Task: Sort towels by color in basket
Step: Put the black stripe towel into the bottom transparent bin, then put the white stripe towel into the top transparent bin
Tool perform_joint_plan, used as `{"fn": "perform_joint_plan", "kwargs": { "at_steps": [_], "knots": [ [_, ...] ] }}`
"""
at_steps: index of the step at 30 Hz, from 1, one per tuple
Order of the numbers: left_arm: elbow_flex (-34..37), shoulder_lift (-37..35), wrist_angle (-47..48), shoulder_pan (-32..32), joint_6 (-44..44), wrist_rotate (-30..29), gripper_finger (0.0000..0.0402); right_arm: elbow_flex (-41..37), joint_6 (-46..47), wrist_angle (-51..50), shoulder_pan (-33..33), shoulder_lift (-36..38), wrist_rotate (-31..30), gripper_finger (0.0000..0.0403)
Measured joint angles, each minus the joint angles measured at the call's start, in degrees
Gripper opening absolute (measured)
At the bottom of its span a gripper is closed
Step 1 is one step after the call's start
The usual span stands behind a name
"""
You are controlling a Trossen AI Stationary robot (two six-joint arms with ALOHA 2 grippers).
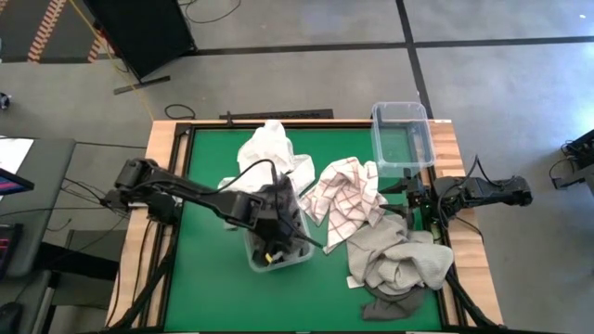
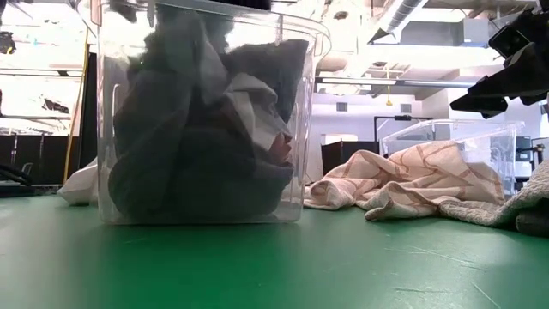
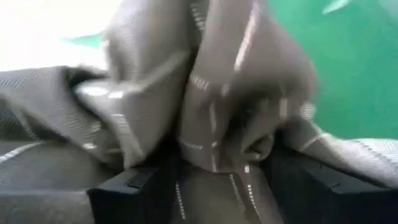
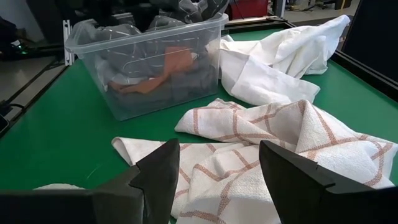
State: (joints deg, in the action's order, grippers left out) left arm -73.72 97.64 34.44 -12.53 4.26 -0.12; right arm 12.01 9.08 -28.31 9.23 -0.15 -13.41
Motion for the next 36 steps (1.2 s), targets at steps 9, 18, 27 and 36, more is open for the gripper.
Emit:
{"fn": "perform_joint_plan", "kwargs": {
  "at_steps": [9, 18, 27, 36],
  "knots": [
    [7.1, 0.0, -4.2, 3.3, -2.4, 2.8, 0.0221, 0.0, 0.0, 0.0, 0.0, 0.0, 0.0, 0.0249],
    [2.6, -1.4, -1.6, 1.9, -1.1, 2.4, 0.0221, 0.0, 0.0, 0.0, 0.0, 0.0, 0.0, 0.0249],
    [0.2, -8.5, 5.6, -0.3, -1.3, -1.3, 0.0221, 0.0, 0.0, 0.0, 0.0, 0.0, 0.0, 0.0249],
    [0.2, -20.0, 10.9, -4.4, -6.6, -9.3, 0.0221, 0.0, 0.0, 0.0, 0.0, 0.0, 0.0, 0.0249]
  ]
}}
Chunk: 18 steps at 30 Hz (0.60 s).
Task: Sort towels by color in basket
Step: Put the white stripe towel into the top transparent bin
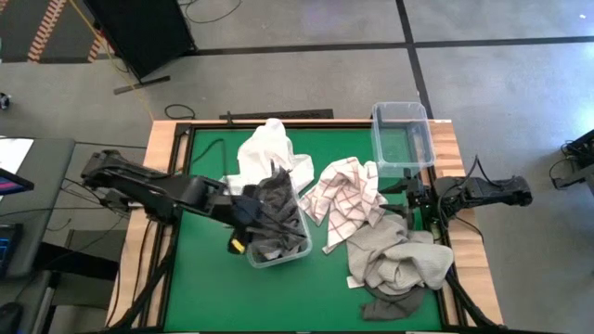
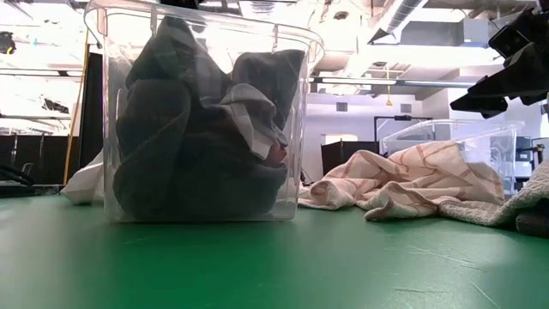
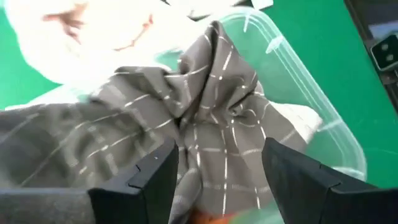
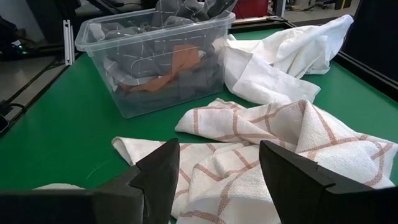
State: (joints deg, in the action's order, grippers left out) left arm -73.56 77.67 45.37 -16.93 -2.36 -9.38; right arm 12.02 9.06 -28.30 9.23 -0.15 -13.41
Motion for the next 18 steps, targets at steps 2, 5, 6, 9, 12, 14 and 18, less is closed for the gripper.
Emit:
{"fn": "perform_joint_plan", "kwargs": {
  "at_steps": [2, 5, 6, 9, 12, 14, 18],
  "knots": [
    [0.0, -2.5, 1.5, -1.4, -1.8, -2.2, 0.0221, 0.0, 0.0, 0.0, 0.0, 0.0, 0.0, 0.0249],
    [0.0, -5.7, 4.2, -3.4, -4.8, -5.0, 0.0221, 0.0, 0.0, 0.0, 0.0, 0.0, 0.0, 0.0249],
    [0.0, -6.5, 5.6, -4.2, -5.9, -6.1, 0.0221, 0.0, 0.0, 0.0, 0.0, 0.0, 0.0, 0.0249],
    [0.0, -8.2, 10.6, -6.3, -9.8, -9.9, 0.0221, 0.0, 0.0, 0.0, 0.0, 0.0, 0.0, 0.0249],
    [0.0, -9.1, 17.0, -8.2, -14.2, -13.4, 0.0221, 0.0, 0.0, 0.0, 0.0, 0.0, 0.0, 0.0249],
    [0.7, -9.7, 19.8, -9.1, -16.8, -15.3, 0.0221, 0.0, -3.0, 0.0, 0.0, 0.0, 0.0, 0.0249],
    [3.1, -11.1, 23.4, -10.5, -20.8, -16.7, 0.0221, 0.0, -14.5, 0.0, -0.6, 0.0, 0.0, 0.0249]
  ]
}}
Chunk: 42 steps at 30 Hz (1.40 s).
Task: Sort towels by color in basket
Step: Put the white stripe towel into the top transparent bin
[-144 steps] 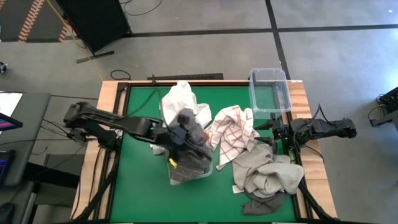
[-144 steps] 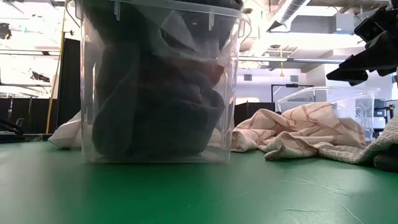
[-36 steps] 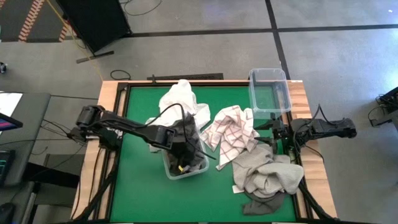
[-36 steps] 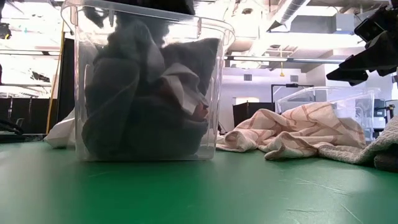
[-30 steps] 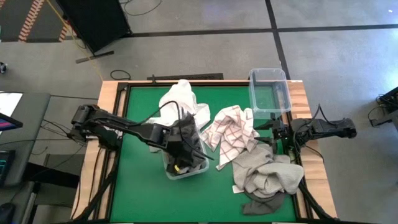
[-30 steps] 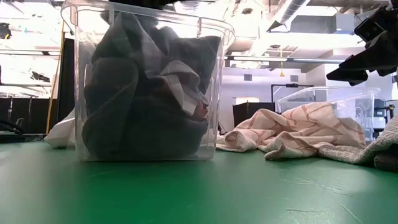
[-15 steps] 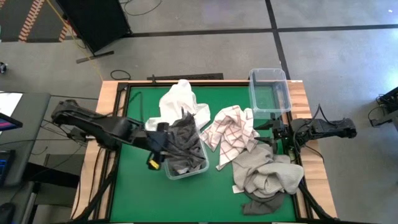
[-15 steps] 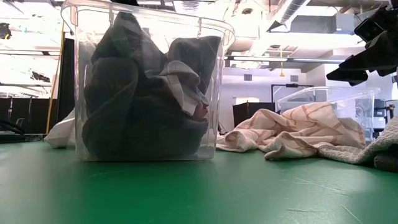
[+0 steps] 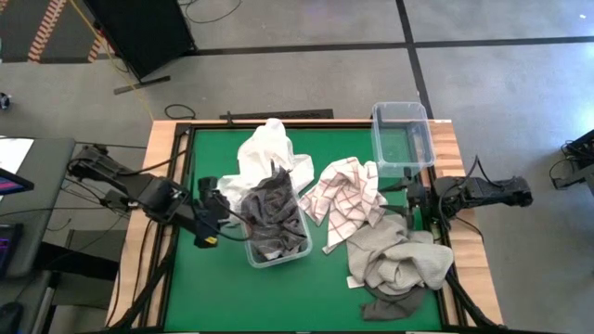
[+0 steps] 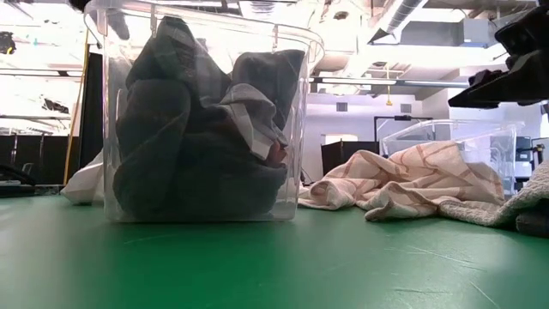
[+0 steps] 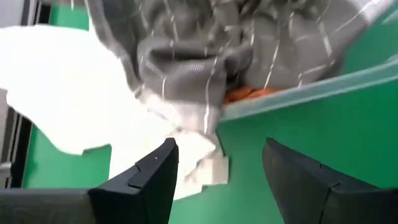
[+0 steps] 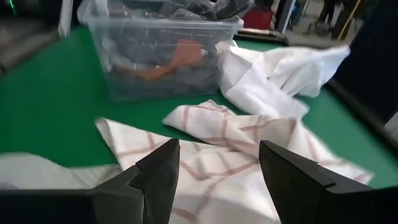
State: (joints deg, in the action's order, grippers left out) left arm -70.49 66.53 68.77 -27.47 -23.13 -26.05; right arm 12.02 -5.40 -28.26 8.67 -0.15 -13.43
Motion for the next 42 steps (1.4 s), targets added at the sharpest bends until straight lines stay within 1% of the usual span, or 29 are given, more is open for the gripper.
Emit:
{"fn": "perform_joint_plan", "kwargs": {
  "at_steps": [4, 7, 9, 17, 21, 24, 27, 30, 32, 35, 39, 42],
  "knots": [
    [3.4, -2.4, 0.4, -1.2, -2.6, -1.1, 0.0221, 0.0, -7.7, 0.0, -1.0, 0.0, 0.0, 0.0249],
    [6.4, -4.7, -0.4, -2.2, -4.9, -1.7, 0.0221, 0.0, -15.7, 0.2, -1.9, 0.0, 0.0, 0.0249],
    [8.8, -6.5, -1.4, -2.8, -6.6, -2.4, 0.0221, 0.0, -16.8, 2.5, -2.7, 0.0, 0.0, 0.0249],
    [21.8, -13.6, -9.8, -5.4, -12.9, -3.0, 0.0221, 0.0, -3.9, 13.3, -3.6, 0.0, 0.0, 0.0249],
    [27.2, -15.9, -15.7, -6.5, -14.5, -3.0, 0.0221, 0.0, 7.8, 18.5, -3.5, 0.0, 0.0, 0.0249],
    [31.5, -17.0, -21.9, -7.0, -14.2, -3.0, 0.0221, -0.7, 8.5, 25.5, -3.6, 0.0, 0.0, 0.0249],
    [35.4, -17.3, -26.5, -7.1, -14.2, -3.0, 0.0221, -3.1, 8.4, 37.2, -3.6, -0.9, 0.0, 0.0249],
    [38.6, -17.2, -29.7, -7.1, -14.2, -3.0, 0.0221, -4.7, 9.3, 48.2, -3.5, -3.6, 0.0, 0.0249],
    [40.4, -17.2, -31.7, -7.1, -14.2, -3.0, 0.0221, -4.9, 10.5, 51.6, -3.4, -5.9, 0.8, 0.0249],
    [42.0, -17.1, -33.9, -7.1, -14.2, -3.0, 0.0221, -4.9, 8.1, 56.2, -3.4, -10.8, 1.3, 0.0249],
    [42.6, -17.2, -35.6, -7.1, -13.9, -3.4, 0.0221, -4.6, 7.2, 65.1, -3.5, -21.1, 1.5, 0.0249],
    [42.6, -17.2, -36.2, -7.1, -13.4, -4.4, 0.0221, -1.3, 2.2, 66.8, -3.5, -29.6, 1.6, 0.0249]
  ]
}}
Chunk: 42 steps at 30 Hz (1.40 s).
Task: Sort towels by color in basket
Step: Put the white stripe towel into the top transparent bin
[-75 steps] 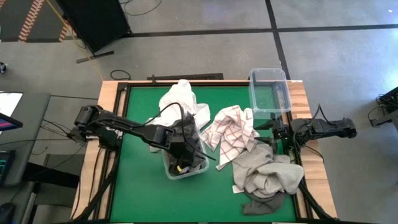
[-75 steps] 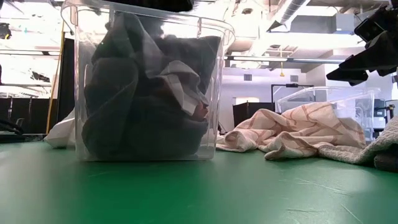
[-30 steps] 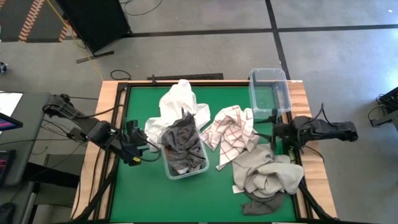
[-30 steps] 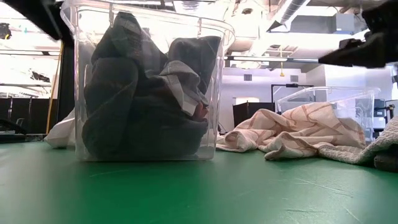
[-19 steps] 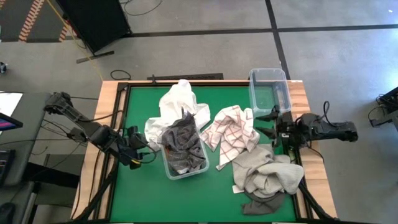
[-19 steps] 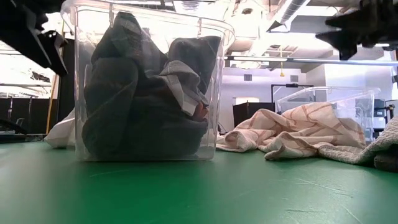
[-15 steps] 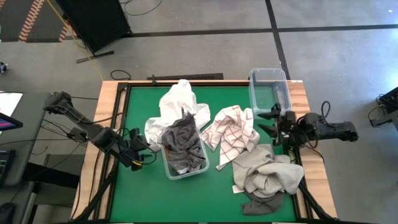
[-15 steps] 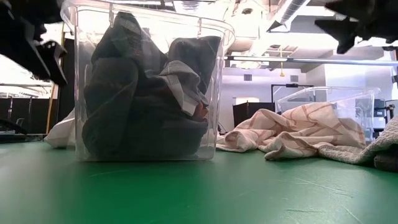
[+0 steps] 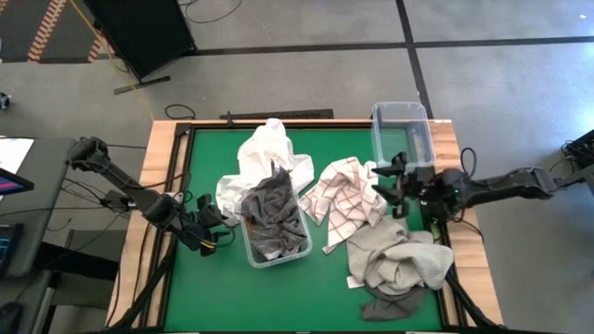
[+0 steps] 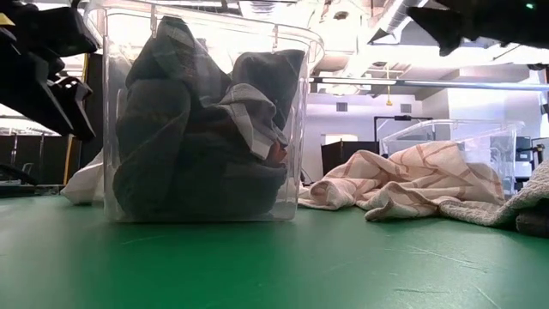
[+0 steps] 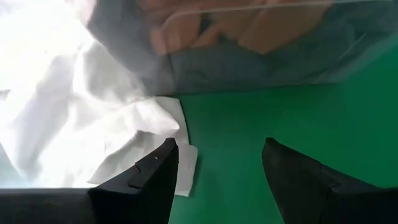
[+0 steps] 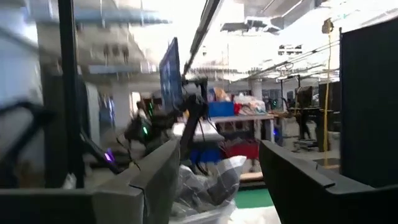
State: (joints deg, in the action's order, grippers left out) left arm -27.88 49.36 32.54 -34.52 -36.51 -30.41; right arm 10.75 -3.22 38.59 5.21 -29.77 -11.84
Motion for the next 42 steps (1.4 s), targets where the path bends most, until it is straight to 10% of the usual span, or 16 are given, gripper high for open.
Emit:
{"fn": "perform_joint_plan", "kwargs": {
  "at_steps": [5, 20, 36, 42],
  "knots": [
    [0.0, 0.0, -0.4, 0.0, 0.7, -1.6, 0.0221, 12.5, -5.8, -9.2, -1.1, -15.3, 0.0, 0.0249],
    [0.0, 0.0, -0.3, 0.0, 0.7, -1.8, 0.0221, 46.2, -5.4, -81.0, -20.1, -52.0, -5.2, 0.0252],
    [0.0, 0.0, -0.4, 0.0, 0.1, -1.9, 0.0221, 46.7, -5.8, -76.2, -25.6, -73.2, 7.9, 0.0386],
    [0.0, 0.0, -0.4, 0.0, 0.2, -1.9, 0.0221, 47.2, -5.9, -76.0, -23.5, -76.4, 7.3, 0.0343]
  ]
}}
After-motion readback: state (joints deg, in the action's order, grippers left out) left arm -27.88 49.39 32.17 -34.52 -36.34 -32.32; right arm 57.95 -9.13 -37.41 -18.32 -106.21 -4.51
